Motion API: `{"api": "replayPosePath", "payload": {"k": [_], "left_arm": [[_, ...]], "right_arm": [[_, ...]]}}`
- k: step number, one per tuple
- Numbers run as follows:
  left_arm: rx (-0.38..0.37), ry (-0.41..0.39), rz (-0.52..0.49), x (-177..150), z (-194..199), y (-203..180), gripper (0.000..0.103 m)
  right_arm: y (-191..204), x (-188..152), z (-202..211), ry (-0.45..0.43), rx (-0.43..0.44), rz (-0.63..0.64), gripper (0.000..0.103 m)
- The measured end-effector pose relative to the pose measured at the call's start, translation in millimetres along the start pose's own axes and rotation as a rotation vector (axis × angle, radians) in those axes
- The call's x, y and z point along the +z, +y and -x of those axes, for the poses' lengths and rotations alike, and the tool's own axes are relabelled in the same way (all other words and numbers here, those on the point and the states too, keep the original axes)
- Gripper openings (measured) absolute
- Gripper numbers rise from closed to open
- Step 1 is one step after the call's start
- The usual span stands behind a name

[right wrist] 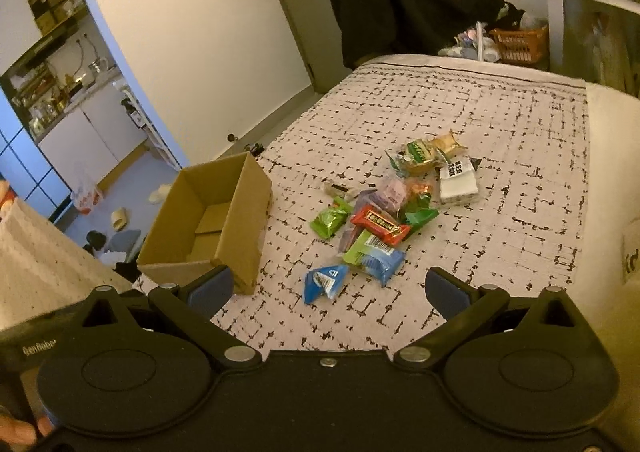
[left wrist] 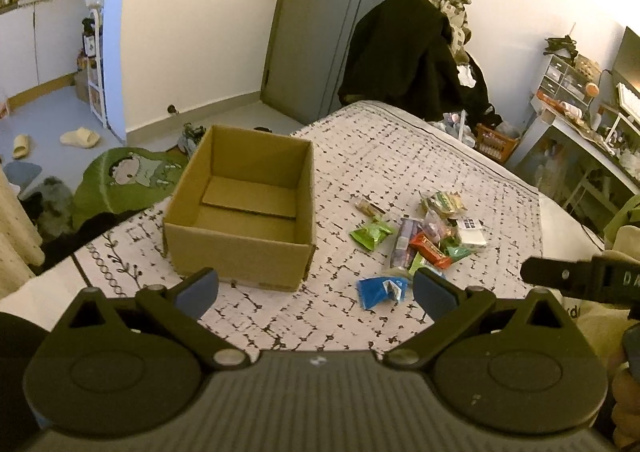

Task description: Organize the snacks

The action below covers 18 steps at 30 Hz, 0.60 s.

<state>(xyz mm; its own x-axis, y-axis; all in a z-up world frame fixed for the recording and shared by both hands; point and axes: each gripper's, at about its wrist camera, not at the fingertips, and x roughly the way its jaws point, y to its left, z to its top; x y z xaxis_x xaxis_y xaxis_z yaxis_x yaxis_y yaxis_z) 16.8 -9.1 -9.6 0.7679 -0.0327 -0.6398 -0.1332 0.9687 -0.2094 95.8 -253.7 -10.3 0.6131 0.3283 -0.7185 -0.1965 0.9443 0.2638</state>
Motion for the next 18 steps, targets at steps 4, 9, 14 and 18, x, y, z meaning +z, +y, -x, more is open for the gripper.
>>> {"api": "replayPosePath", "payload": {"k": [4,9,14,18], "left_arm": [[0.01,-0.006,0.029,0.5,-10.4,-0.7,0.102],[0.003,0.017,0.08,0.6,-27.8,-2.2,0.1],[-0.01,0.04,0.115,-1.7,-46.7,-7.5,0.1],[-0.024,0.052,0.125,-2.2,-61.0,-14.9,0.1]], "right_arm": [[-7.1,8.0,-8.0,-0.006,0.0,-0.044,0.103],[-17.8,18.2,-20.7,0.012,-0.023,-0.086,0.103],[-26.8,31.2,-33.4,0.007,-0.048,-0.123,0.102],[-31.7,40.8,-50.6,0.032,-0.038,-0.124,0.1]]}}
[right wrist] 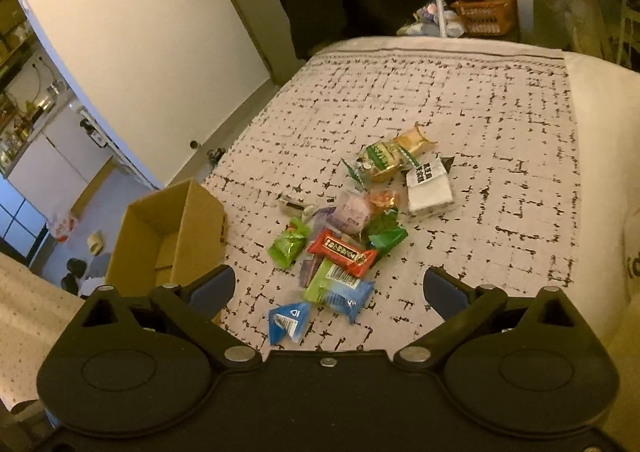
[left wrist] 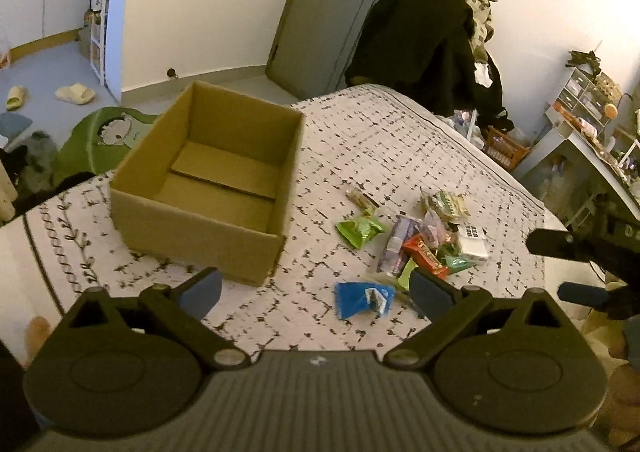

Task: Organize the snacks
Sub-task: 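Reach the left tool to the blue packet while the right tool reaches the barcode packet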

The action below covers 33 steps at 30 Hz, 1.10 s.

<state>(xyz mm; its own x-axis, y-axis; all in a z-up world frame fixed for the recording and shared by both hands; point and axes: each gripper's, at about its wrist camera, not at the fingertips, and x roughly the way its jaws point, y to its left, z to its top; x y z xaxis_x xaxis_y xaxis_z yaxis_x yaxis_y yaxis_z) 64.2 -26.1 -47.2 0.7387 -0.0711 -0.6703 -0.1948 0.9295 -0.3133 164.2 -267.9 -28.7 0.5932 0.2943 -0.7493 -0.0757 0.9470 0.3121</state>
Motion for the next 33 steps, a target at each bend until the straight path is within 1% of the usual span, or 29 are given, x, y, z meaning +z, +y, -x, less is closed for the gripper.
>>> {"api": "replayPosePath", "payload": {"k": [3,6,8,9,11,16,21,25,27,30,33], "left_arm": [[-0.014,0.022,0.029,-0.3,-11.9,-5.3,0.098],[-0.019,0.036,0.069,-2.4,-25.1,-10.9,0.093],[-0.021,0.055,0.092,-5.1,-35.0,-14.6,0.087],[-0.027,0.065,0.106,-6.4,-40.0,-15.9,0.084],[-0.031,0.088,0.128,-9.1,-50.3,-18.5,0.077],[-0.041,0.133,0.16,-14.0,-72.9,-26.6,0.071],[-0.04,0.161,0.177,-15.1,-94.5,-32.3,0.069],[-0.034,0.189,0.193,-18.4,-112.1,-34.1,0.069],[-0.028,0.203,0.201,-20.3,-120.6,-33.7,0.068],[-0.018,0.22,0.211,-22.0,-131.5,-31.6,0.068],[-0.016,0.246,0.223,-25.1,-141.0,-31.0,0.066]], "right_arm": [[-1.8,5.9,-14.3,0.036,-0.001,-0.005,0.098],[-6.7,11.8,-29.1,0.076,0.012,-0.043,0.094],[-11.7,15.1,-39.6,0.106,0.019,-0.077,0.093],[-14.0,15.8,-44.0,0.12,0.018,-0.091,0.088],[-18.6,17.8,-53.1,0.151,0.022,-0.124,0.085],[-26.1,19.9,-76.1,0.215,0.024,-0.179,0.082],[-31.4,18.6,-101.7,0.287,0.017,-0.205,0.075],[-31.0,19.2,-116.0,0.317,0.009,-0.195,0.075],[-32.0,16.6,-123.0,0.336,0.005,-0.197,0.073],[-38.1,11.3,-134.2,0.366,0.004,-0.221,0.069],[-43.8,10.8,-144.9,0.373,0.017,-0.238,0.07]]}}
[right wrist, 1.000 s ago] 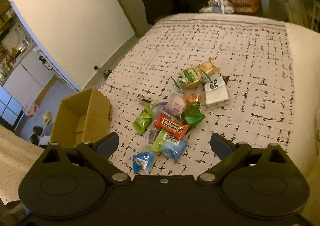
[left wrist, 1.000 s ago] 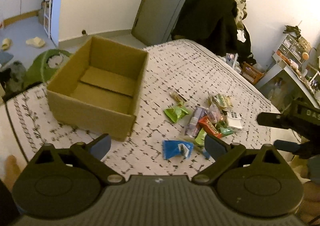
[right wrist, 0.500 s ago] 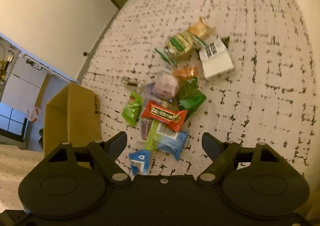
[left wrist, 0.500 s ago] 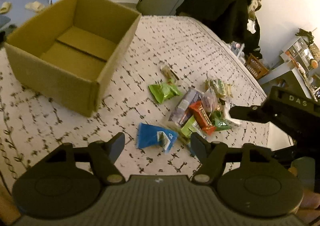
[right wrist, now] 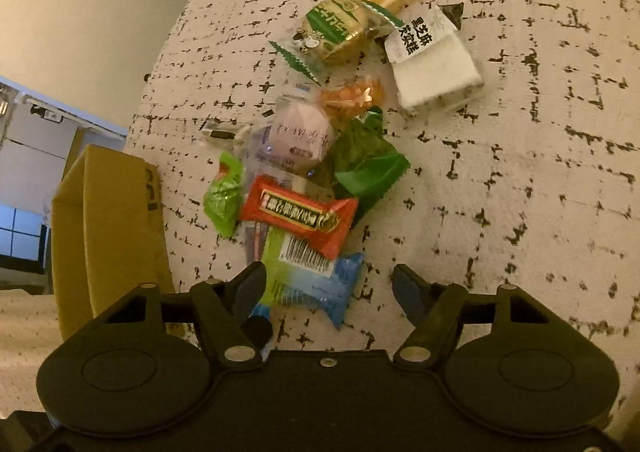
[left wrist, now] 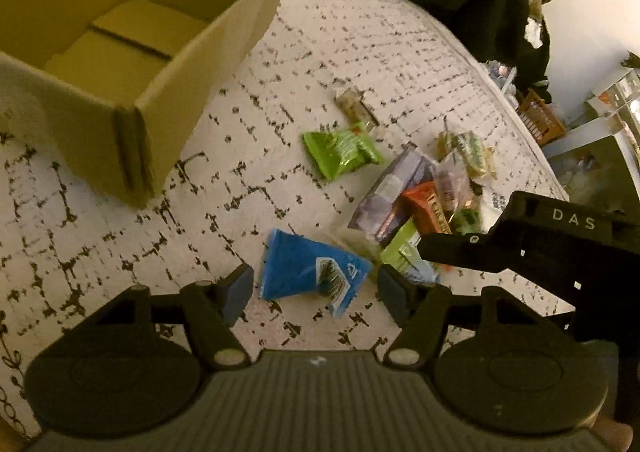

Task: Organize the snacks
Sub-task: 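Reach the left tool to the blue packet while the right tool reaches the barcode packet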

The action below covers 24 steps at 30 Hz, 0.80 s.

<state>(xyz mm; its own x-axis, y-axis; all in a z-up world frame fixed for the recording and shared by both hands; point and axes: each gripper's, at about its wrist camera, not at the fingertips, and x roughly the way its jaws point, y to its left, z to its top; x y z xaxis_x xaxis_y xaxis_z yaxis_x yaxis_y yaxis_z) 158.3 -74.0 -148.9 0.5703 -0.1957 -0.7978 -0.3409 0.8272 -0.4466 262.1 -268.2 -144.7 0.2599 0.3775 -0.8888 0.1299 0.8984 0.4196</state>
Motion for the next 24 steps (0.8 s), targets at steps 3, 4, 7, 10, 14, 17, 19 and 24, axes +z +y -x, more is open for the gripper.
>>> {"api": "replayPosePath", "payload": {"k": [3,4,7,10,14,17,19,24], "left_arm": [[0.003,0.008,0.009,-2.3,-5.8,0.6,0.064],[0.002,0.003,0.002,-2.4,-5.8,-0.2,0.064],[0.008,0.0,-0.001,-1.4,-7.3,-2.7,0.064],[0.024,-0.002,0.016,-0.7,-8.6,-3.7,0.054],[0.037,0.014,0.022,4.1,-5.7,-6.0,0.038],[0.052,0.007,0.018,7.4,-0.2,-5.6,0.031],[0.048,-0.001,0.022,8.4,6.0,-4.2,0.029],[0.026,-0.031,-0.001,7.5,23.7,-6.4,0.022]], "right_arm": [[-1.6,1.6,-1.2,0.008,0.009,0.003,0.07],[-0.6,0.7,-1.2,0.007,0.01,0.014,0.07],[4.0,-3.8,-3.7,-0.002,-0.012,0.048,0.069],[10.3,-8.0,-6.2,0.003,-0.012,0.088,0.06],[12.8,-12.5,-8.9,0.005,-0.004,0.107,0.037],[12.8,-13.8,-4.9,-0.004,0.024,0.112,0.028],[14.9,-16.2,0.2,-0.019,0.054,0.128,0.026],[24.5,-24.1,15.3,-0.063,0.098,0.156,0.023]]}}
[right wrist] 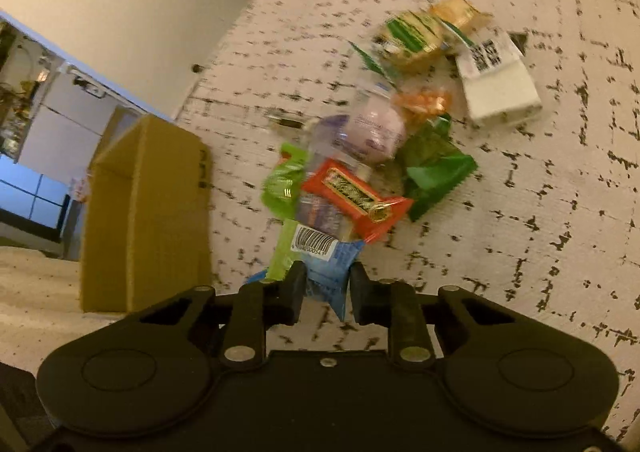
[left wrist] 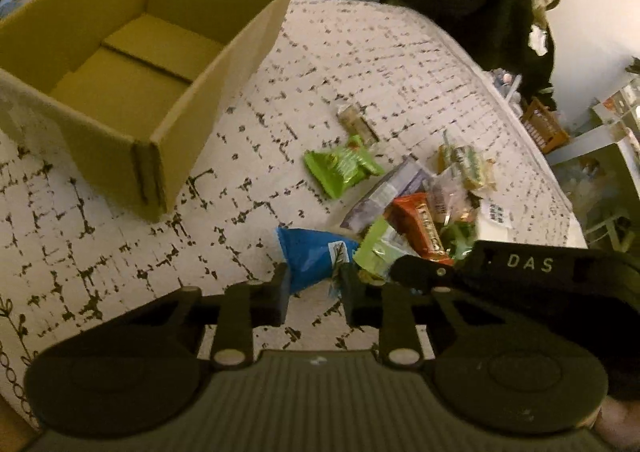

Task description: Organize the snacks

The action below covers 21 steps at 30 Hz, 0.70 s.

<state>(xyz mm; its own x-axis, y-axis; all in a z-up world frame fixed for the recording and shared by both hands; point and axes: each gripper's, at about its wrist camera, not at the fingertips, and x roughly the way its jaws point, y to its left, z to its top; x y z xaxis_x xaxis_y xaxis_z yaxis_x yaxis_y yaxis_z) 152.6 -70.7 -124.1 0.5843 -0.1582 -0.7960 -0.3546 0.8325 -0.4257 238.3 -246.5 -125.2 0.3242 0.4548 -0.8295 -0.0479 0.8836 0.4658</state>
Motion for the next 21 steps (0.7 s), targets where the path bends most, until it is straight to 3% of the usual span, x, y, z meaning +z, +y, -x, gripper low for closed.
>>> {"api": "replayPosePath", "payload": {"k": [9,10,17,21], "left_arm": [[0.0,-0.068,-0.011,4.2,34.3,3.1,0.015],[-0.005,-0.073,-0.011,5.3,37.6,4.3,0.0],[-0.01,-0.108,-0.006,10.7,56.6,12.9,0.0],[-0.002,-0.066,0.031,16.7,53.5,24.0,0.002]], "right_arm": [[23.6,-10.9,29.4,-0.12,0.066,0.063,0.023],[25.4,-12.5,31.1,-0.127,0.07,0.068,0.023],[30.6,-15.6,35.9,-0.142,0.066,0.077,0.023],[26.5,-17.5,39.6,-0.157,0.05,0.056,0.023]]}}
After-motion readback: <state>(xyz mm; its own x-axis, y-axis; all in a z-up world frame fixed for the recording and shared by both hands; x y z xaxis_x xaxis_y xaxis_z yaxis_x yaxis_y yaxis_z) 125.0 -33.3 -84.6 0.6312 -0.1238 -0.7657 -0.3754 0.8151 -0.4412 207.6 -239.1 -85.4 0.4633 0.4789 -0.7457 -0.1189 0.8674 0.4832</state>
